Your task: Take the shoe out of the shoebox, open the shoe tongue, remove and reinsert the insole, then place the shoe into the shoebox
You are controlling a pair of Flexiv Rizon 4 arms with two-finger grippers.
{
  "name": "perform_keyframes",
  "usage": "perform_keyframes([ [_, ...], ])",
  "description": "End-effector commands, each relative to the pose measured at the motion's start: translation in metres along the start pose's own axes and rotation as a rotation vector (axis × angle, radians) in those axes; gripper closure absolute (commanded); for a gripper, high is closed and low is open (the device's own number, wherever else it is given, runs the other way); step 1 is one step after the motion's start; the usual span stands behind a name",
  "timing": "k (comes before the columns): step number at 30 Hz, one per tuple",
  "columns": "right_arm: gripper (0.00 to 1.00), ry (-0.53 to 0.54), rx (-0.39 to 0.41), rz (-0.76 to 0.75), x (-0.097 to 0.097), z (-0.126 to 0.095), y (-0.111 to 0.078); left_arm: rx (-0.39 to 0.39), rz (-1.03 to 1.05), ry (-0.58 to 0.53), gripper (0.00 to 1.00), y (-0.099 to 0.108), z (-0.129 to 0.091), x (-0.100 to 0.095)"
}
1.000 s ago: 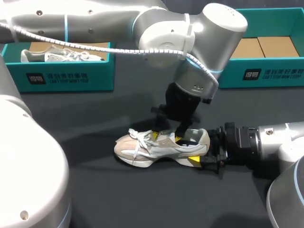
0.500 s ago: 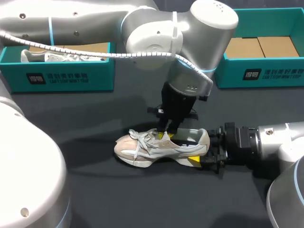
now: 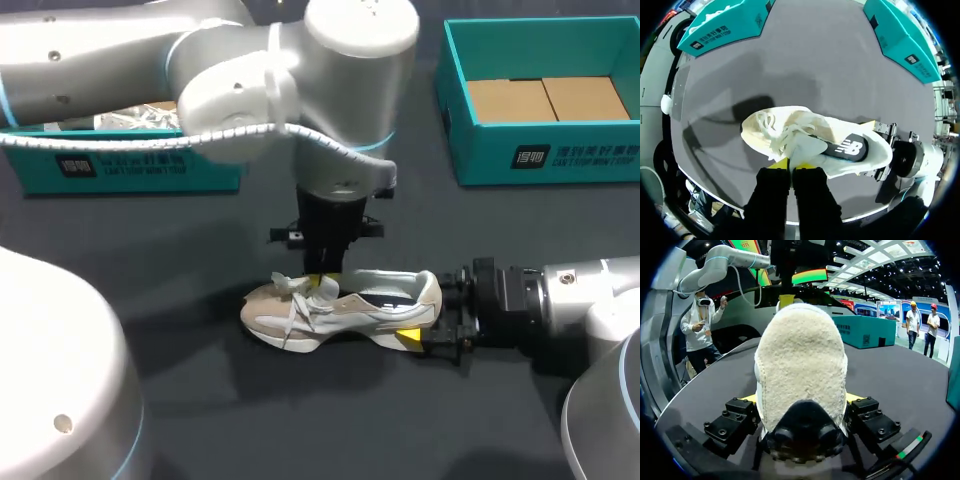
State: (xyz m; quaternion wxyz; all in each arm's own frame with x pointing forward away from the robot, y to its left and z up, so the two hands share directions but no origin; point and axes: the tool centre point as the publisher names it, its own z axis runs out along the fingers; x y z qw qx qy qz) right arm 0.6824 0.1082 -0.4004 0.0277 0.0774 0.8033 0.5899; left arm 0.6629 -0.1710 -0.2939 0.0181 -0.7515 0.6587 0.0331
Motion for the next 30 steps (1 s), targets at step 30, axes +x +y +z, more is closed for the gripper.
perform_keyframes([
  [30,1.0,0.0,0.005,0.001,0.001,0.001,0.0,-0.084,-0.044,0.095,0.99,-0.022,0.063,-0.072],
])
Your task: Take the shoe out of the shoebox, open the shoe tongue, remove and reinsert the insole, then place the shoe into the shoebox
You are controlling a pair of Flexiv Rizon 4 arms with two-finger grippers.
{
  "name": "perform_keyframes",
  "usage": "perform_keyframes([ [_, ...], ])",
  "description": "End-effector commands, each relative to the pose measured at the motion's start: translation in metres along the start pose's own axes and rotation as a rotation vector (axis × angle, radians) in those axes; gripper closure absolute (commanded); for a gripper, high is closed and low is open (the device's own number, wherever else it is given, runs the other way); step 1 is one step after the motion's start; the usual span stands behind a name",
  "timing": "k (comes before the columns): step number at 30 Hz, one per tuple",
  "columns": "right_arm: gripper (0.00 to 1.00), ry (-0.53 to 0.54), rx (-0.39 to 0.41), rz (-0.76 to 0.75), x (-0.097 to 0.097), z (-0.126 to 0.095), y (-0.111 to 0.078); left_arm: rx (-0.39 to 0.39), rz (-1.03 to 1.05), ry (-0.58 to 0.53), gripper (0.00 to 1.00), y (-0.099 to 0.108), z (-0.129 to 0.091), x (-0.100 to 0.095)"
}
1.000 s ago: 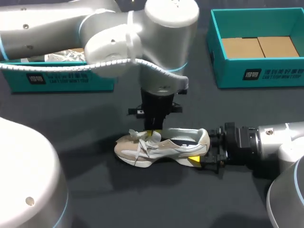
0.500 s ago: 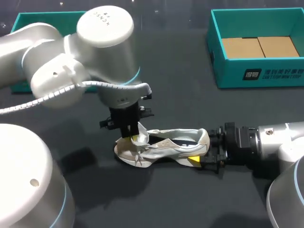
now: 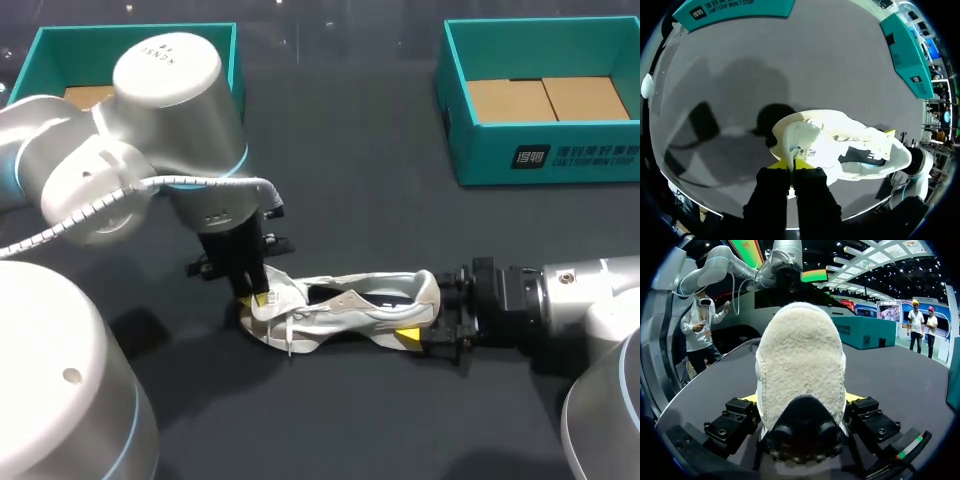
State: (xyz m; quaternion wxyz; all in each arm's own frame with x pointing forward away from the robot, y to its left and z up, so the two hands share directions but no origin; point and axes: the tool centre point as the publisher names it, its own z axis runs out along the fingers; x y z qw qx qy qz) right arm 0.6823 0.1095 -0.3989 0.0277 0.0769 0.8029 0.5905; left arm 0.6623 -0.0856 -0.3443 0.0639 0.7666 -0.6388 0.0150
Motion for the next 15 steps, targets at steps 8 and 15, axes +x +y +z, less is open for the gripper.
perform_keyframes([
  [8,1.0,0.0,0.006,0.001,0.0012,0.0004,-0.0014,-0.028,0.013,-0.179,0.7,-0.0155,0.004,0.0054],
  [15,1.0,0.0,0.006,0.001,0.0012,0.0004,-0.0014,-0.037,0.052,-0.307,0.61,-0.0137,0.0039,0.004],
])
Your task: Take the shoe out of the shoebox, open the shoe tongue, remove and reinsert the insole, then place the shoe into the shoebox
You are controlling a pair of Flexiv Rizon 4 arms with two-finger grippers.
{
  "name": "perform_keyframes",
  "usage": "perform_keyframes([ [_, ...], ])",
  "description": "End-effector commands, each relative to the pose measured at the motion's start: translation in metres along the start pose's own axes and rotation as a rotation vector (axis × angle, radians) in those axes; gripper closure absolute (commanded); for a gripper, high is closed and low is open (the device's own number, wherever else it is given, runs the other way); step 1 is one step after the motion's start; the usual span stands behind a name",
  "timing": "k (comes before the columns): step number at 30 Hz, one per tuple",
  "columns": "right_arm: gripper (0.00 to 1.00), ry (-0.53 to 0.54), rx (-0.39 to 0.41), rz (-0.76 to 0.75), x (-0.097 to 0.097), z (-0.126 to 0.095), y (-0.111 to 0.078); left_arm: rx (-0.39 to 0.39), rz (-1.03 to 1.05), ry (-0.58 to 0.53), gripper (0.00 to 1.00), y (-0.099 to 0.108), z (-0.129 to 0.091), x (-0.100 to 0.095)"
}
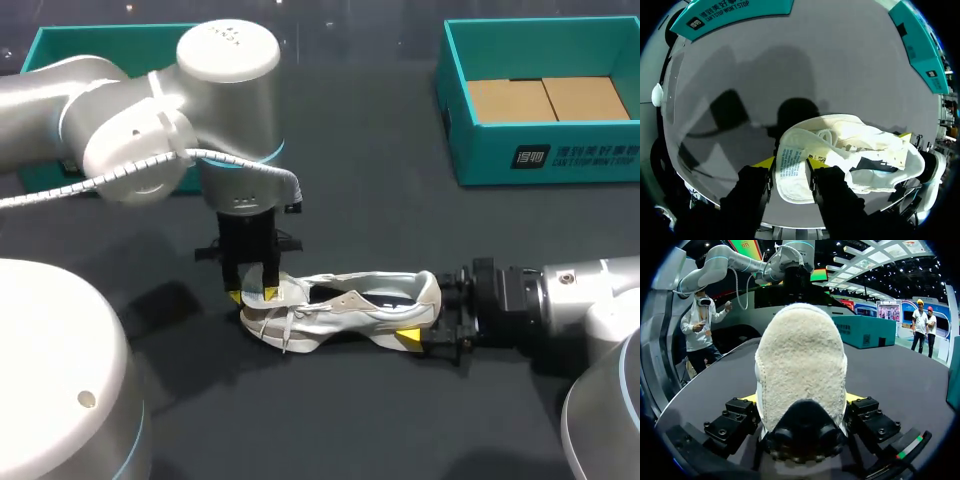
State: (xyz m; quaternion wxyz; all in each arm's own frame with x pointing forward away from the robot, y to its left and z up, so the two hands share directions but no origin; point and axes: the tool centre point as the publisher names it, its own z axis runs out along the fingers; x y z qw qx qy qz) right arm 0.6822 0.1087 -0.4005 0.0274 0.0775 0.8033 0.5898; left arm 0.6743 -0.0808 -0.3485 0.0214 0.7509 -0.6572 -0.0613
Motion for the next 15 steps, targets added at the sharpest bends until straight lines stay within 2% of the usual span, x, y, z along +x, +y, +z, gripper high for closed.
perform_keyframes([
  [1,1.0,0.0,0.005,0.0,0.001,0.001,0.0,-0.008,0.024,-0.145,0.61,0.0,0.0,0.006],
  [3,1.0,0.0,0.005,0.0,0.001,0.001,0.0,-0.006,0.033,-0.174,0.59,0.001,-0.001,0.003],
  [7,1.0,0.0,0.005,0.0,0.001,0.001,0.0,0.012,0.047,-0.123,0.56,0.005,-0.018,-0.004],
  [11,1.0,0.0,0.005,0.0,0.001,0.001,0.0,0.045,0.092,-0.006,0.56,0.012,-0.043,-0.007],
  [15,1.0,0.0,0.005,0.0,0.001,0.001,0.0,0.111,0.147,0.099,0.56,0.019,-0.072,-0.005],
])
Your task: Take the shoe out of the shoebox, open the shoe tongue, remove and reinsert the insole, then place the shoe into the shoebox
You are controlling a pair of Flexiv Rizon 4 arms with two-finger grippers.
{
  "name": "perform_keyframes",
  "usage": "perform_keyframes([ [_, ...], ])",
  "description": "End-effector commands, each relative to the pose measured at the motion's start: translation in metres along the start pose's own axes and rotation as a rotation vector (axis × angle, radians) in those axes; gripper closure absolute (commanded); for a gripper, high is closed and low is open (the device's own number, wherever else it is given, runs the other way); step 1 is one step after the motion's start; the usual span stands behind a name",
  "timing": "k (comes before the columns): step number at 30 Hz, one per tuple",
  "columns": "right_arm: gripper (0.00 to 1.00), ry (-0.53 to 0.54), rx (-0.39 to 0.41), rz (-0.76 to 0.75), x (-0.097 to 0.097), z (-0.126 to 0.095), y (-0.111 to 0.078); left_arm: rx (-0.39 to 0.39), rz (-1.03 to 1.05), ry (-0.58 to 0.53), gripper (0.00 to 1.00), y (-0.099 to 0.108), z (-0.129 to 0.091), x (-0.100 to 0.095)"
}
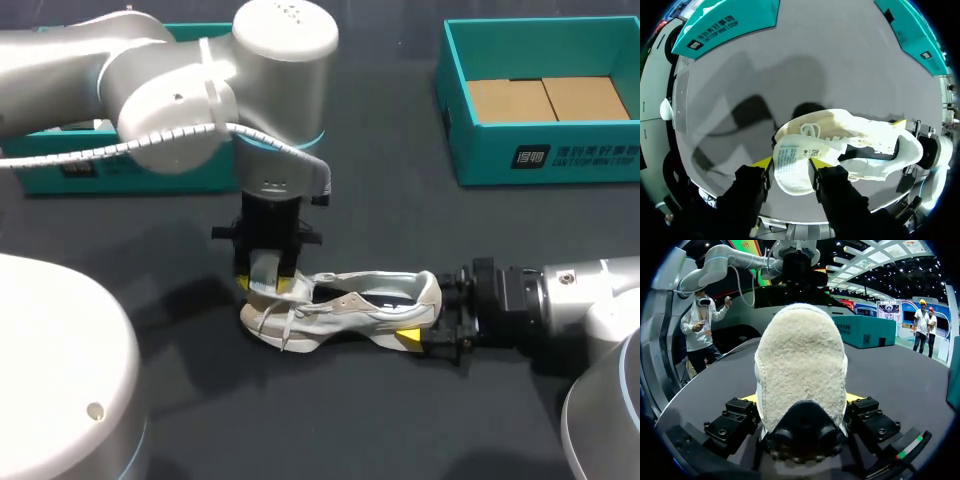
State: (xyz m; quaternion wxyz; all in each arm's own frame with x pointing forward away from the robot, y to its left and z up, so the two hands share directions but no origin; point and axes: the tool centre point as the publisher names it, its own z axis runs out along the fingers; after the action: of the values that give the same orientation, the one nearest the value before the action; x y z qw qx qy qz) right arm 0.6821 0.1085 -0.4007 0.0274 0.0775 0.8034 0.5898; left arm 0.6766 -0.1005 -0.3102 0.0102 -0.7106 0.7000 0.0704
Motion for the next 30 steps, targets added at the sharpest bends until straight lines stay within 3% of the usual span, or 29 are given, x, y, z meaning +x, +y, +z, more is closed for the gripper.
perform_keyframes([
  [1,1.0,0.0,0.005,0.0,0.001,0.001,0.001,0.102,0.043,0.179,0.55,0.016,-0.039,-0.022],
  [7,1.0,0.0,0.005,0.0,0.001,0.001,0.001,0.198,0.17,0.295,0.44,0.019,-0.079,-0.016],
  [12,1.0,0.0,0.005,0.0,0.001,0.001,0.001,0.247,0.364,0.442,0.49,0.018,-0.105,-0.005],
  [16,1.0,0.0,0.005,0.0,0.001,0.001,0.001,0.266,0.514,0.481,0.48,0.014,-0.12,0.014],
  [23,1.0,0.0,0.005,0.0,0.001,0.001,0.001,0.174,0.931,0.574,0.52,0.007,-0.137,0.053],
  [26,1.0,0.0,0.005,0.0,0.001,0.001,0.001,0.122,1.108,0.544,0.53,0.006,-0.14,0.073],
  [28,1.0,0.0,0.005,0.0,0.001,0.001,0.001,0.094,1.213,0.504,0.59,0.008,-0.143,0.087],
  [29,1.0,0.0,0.005,0.0,0.001,0.001,0.001,0.084,1.27,0.484,0.73,0.009,-0.144,0.093],
  [30,1.0,0.0,0.005,0.0,0.001,0.001,0.001,0.089,1.344,0.448,1.0,0.011,-0.145,0.1],
])
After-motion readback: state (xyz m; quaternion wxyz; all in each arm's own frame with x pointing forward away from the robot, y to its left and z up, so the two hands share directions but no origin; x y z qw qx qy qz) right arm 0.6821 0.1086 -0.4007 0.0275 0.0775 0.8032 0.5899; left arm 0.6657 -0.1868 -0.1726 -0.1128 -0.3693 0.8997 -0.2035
